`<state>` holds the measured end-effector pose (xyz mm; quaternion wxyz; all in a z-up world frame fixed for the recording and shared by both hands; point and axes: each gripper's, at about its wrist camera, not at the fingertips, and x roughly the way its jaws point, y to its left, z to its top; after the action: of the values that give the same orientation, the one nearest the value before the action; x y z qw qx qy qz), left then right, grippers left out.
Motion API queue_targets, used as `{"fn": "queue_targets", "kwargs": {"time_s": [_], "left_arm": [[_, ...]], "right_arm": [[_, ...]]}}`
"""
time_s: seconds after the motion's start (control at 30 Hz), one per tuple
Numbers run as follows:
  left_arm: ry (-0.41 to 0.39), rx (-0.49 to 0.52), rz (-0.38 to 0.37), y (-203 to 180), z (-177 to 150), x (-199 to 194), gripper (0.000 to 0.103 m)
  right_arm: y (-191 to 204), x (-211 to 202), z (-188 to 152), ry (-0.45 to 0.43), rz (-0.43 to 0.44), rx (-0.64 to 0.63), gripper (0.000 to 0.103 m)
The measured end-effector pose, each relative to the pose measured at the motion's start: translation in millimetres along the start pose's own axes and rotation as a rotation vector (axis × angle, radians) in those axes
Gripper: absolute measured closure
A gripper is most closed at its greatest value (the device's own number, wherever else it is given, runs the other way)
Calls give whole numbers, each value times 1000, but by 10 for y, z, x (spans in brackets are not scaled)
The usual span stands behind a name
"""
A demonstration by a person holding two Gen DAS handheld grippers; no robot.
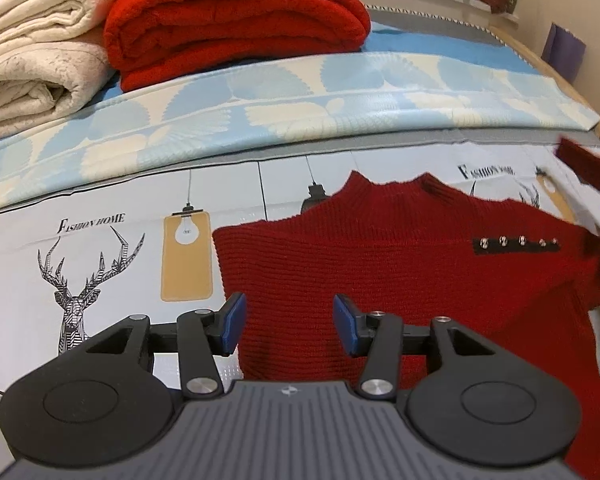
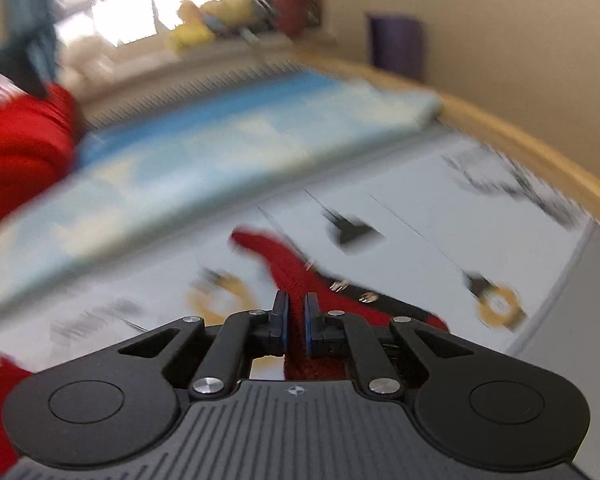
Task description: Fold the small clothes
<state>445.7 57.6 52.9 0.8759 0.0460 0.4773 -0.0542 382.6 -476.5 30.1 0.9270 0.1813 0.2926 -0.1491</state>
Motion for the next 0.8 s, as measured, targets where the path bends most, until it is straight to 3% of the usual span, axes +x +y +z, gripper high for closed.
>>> {"fn": "queue_targets", "kwargs": {"time_s": [0.13, 0.23, 0.3, 0.37, 0.4, 0.5, 0.63, 0.8], "left_arm": [[-14, -49, -2, 151, 25, -90, 50], [-18, -94, 0, 280, 28, -146, 50], [-23, -123, -12, 367, 30, -191, 50], [-25, -150, -25, 457, 25, -217, 50], [-22, -166, -28, 515, 18, -221, 50], [-9, -203, -24, 660, -15, -220, 50], [6, -231, -19, 811, -53, -209, 50], [27, -251, -10, 838, -82, -150, 50]], "right_arm": [[832, -606, 52, -127, 289, -66, 96], [1504, -1034, -165, -164, 510, -137, 96], [1887, -1159, -443, -99, 633, -163, 93], [2184, -1048, -793, 92, 710, -206, 85], [2288, -973, -994, 190, 700, -253, 83], [2248, -909, -1330, 365, 644, -316, 83], [1808, -1126, -1169, 351, 585, -383, 74], [1008, -1035, -812, 338, 366, -410, 60]]}}
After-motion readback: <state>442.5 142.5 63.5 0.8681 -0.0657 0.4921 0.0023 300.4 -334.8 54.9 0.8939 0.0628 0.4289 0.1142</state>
